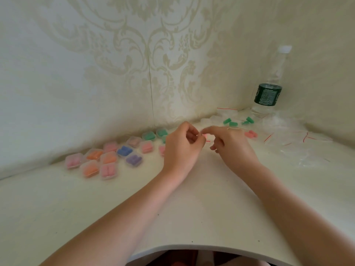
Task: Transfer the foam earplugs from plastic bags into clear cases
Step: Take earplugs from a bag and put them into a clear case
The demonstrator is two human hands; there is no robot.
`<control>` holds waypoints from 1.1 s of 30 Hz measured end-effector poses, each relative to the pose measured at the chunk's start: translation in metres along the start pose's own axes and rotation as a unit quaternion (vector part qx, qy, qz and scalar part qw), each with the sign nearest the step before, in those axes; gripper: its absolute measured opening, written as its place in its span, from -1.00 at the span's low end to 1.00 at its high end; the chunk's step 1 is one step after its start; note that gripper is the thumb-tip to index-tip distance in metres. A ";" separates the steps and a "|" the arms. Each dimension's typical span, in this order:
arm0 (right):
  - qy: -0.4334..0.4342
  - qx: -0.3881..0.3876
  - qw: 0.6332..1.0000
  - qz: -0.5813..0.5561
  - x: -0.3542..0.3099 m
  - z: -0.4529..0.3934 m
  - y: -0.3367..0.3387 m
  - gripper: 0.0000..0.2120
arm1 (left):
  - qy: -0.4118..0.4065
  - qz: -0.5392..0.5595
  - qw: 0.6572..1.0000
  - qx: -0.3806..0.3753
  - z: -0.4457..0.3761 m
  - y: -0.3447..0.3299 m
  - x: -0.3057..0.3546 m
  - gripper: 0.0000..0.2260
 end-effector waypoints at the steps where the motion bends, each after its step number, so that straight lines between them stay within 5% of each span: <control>1: 0.006 -0.007 0.999 0.035 0.001 -0.002 -0.002 -0.52 | -0.015 -0.012 1.000 -0.011 0.001 -0.003 0.002 -0.90; 6: -0.090 -0.070 0.988 0.107 0.024 -0.011 -0.013 -0.67 | -0.107 -0.045 0.990 -0.079 0.007 -0.013 0.011 -0.93; 12: -0.197 0.105 0.972 -0.070 0.058 -0.007 0.012 -0.69 | -0.128 -0.167 0.972 -0.102 -0.019 -0.034 0.000 -0.76; 15: -0.198 0.113 0.971 -0.072 0.061 -0.004 0.014 -0.64 | -0.126 -0.271 0.939 -0.173 -0.054 -0.069 -0.019 -0.53; 19: -0.183 0.107 0.975 -0.064 0.067 -0.006 0.010 -0.65 | -0.085 -0.346 0.898 -0.259 -0.082 -0.098 -0.058 -0.52; 29: -0.168 0.090 0.979 -0.076 0.070 -0.010 0.007 -0.68 | -0.070 -0.226 0.933 -0.270 -0.041 -0.070 -0.022 -0.72; 33: -0.181 0.029 0.966 -0.180 0.060 -0.009 0.004 -0.67 | -0.033 -0.169 0.935 -0.310 -0.007 -0.040 -0.003 -0.70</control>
Point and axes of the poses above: each hand's wrist, its own z-axis away from the middle knuckle, its own y-axis out of the back of the hand, x = y × z, the point moved 5 cm from there along -z, towards the middle knuckle, and after that the axes turned 6 degrees about z, right-handed, at the moved point
